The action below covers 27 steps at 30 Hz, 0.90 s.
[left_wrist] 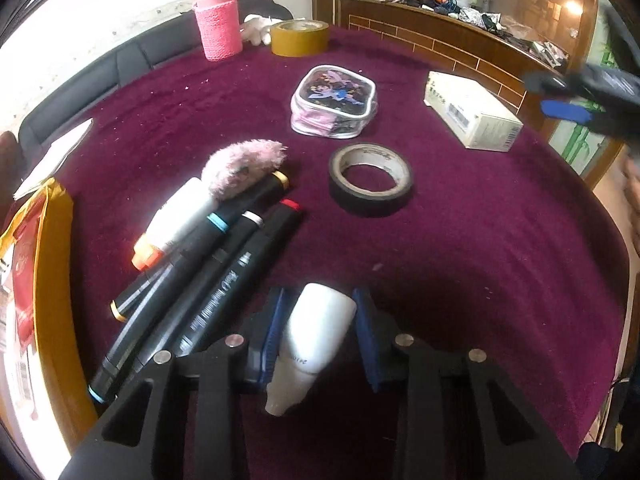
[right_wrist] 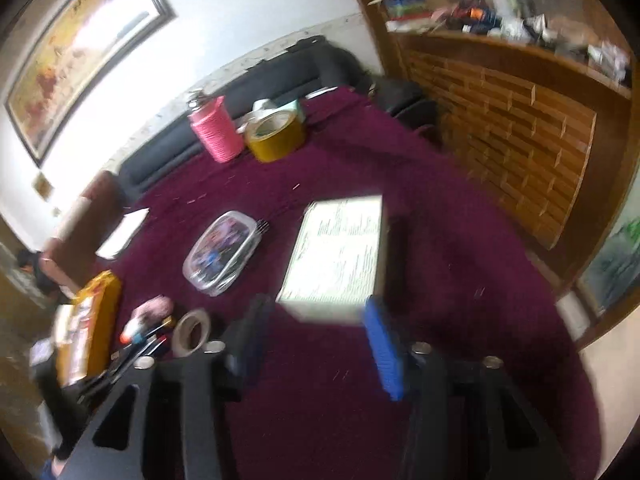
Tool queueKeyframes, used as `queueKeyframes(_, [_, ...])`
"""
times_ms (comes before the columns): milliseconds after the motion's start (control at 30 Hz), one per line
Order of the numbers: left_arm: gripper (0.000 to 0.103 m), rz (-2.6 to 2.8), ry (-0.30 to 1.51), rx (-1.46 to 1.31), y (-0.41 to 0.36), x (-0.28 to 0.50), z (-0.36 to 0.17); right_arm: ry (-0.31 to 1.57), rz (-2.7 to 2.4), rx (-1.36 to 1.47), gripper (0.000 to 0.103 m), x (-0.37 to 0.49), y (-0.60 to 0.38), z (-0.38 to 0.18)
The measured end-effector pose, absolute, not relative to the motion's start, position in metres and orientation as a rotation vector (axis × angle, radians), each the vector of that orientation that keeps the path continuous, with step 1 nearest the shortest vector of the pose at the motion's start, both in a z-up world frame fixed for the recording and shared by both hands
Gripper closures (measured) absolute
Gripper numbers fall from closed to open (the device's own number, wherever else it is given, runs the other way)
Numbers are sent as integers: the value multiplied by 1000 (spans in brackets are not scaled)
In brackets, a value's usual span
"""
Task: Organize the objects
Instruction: 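Grasp the white bottle with the left gripper while the right grasps the leaflet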
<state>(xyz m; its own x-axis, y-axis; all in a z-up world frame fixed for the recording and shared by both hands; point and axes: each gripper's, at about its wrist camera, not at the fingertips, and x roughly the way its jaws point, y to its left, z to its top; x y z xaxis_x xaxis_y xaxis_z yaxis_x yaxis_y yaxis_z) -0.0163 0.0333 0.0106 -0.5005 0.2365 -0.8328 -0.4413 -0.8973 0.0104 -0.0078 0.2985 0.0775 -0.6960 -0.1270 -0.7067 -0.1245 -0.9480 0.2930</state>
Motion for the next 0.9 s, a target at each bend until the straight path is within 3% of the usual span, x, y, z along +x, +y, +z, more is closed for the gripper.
queueKeyframes(33, [70, 2415, 310, -1281, 34, -15, 10, -468, -2856, 1252, 16, -16, 296, 78])
queueKeyframes(233, [70, 2428, 297, -1272, 32, -17, 9, -404, -2885, 1432, 9, -73, 283, 60])
queueKeyframes(333, [70, 2437, 292, -1269, 31, -17, 9, -360, -2893, 1587, 13, -91, 278, 37])
queueKeyframes(367, [70, 2440, 291, -1266, 32, -17, 9, -381, -2894, 1617, 28, -91, 279, 28])
queueKeyframes(567, [67, 2459, 307, -1260, 36, -19, 7, -388, -3019, 1438, 29, -64, 280, 32])
queueKeyframes(800, [75, 2494, 300, -1259, 37, -12, 10, -509, -2986, 1089, 29, -33, 272, 46])
queueKeyframes(900, [77, 2521, 273, -1243, 32, -6, 16, -479, -2995, 997, 29, -24, 267, 52])
